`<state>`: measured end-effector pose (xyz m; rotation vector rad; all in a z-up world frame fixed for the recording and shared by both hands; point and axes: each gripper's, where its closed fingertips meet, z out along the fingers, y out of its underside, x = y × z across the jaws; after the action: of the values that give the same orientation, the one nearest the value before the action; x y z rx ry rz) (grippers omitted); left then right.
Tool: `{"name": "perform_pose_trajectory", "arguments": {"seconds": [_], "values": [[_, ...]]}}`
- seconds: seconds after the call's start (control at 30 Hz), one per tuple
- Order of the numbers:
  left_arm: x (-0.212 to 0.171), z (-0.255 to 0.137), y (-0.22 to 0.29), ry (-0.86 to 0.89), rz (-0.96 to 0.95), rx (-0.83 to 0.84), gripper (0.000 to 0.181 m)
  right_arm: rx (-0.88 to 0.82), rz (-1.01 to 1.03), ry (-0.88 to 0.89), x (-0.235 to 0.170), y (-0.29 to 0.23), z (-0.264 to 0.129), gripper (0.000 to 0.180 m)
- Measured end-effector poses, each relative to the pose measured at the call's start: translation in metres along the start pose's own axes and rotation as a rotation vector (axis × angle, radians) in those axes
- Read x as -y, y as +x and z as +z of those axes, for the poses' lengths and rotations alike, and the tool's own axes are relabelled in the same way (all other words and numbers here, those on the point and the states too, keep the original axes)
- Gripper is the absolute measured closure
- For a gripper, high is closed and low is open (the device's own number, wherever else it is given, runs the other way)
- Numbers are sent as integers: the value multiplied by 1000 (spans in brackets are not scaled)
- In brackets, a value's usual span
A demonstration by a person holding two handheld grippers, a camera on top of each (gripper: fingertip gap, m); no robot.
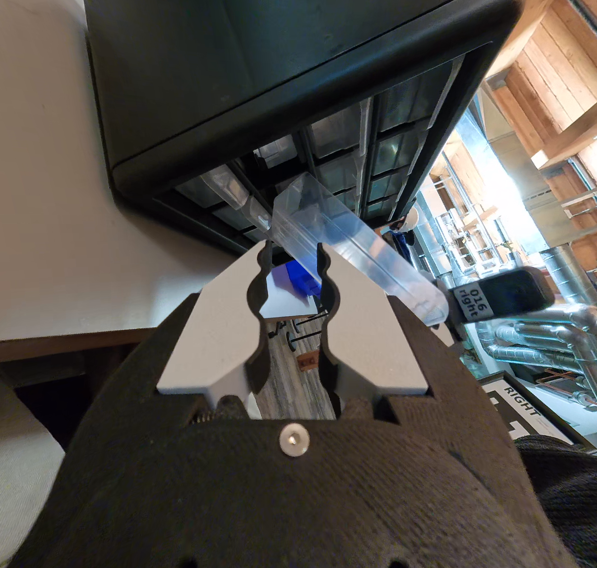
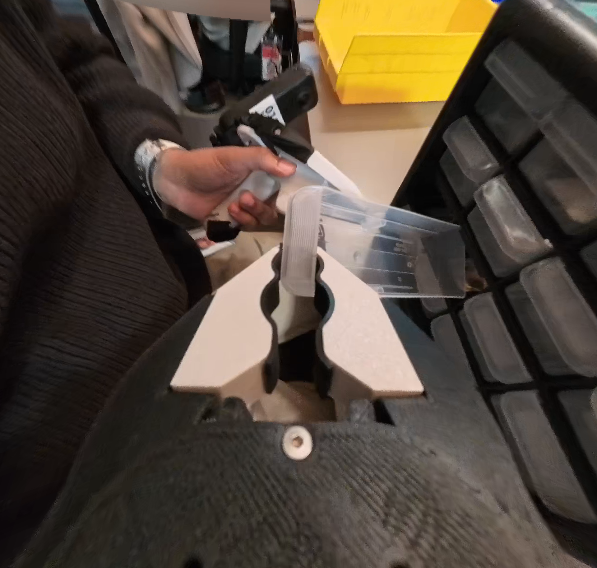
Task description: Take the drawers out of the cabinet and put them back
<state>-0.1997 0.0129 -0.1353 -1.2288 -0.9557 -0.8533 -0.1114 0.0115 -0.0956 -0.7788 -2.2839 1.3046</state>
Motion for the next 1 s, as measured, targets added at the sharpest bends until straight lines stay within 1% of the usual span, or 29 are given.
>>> {"name": "perform_pose_trajectory", "arguments": {"seconds": [0.1, 0.17, 0.27, 0.37, 0.43, 0.5, 0.57, 0.6, 0.67, 0.73, 0.77, 0.83, 0.93, 1.0], "values": [[-1, 0, -1, -4, -8, 3, 155, 65, 116, 95, 9, 1, -7, 165], [-2, 1, -1, -11, -10, 3, 155, 150, 201, 191, 20, -2, -14, 165], [-5, 2, 0, -22, 0, 2, 156, 260, 269, 343, 37, -7, -29, 166], [-4, 2, 1, -19, 16, 3, 156, 324, 255, 414, 51, -15, -52, 166], [-3, 2, 2, -18, 29, 5, 156, 361, 190, 450, 63, -24, -75, 166], [-4, 3, 3, -22, 45, 4, 156, 342, 114, 487, 77, -27, -102, 166], [-7, 4, 6, -35, 66, 1, 157, 248, 49, 539, 91, -19, -132, 165], [-9, 5, 7, -38, 78, -1, 157, 168, 22, 569, 98, -9, -149, 166], [-10, 5, 11, -42, 111, -4, 157, -53, -22, 608, 101, 21, -183, 166], [-10, 5, 15, -44, 149, -8, 156, -322, -25, 599, 87, 64, -219, 166], [-10, 5, 17, -44, 169, -10, 157, -436, -10, 573, 73, 86, -235, 166], [-11, 5, 21, -46, 206, -12, 157, -620, 64, 478, 30, 128, -262, 166], [-14, 6, 23, -56, 247, -6, 156, -870, 245, 244, -62, 190, -291, 166], [-18, 8, 24, -66, 259, -6, 157, -961, 385, 83, -124, 218, -297, 166]]}}
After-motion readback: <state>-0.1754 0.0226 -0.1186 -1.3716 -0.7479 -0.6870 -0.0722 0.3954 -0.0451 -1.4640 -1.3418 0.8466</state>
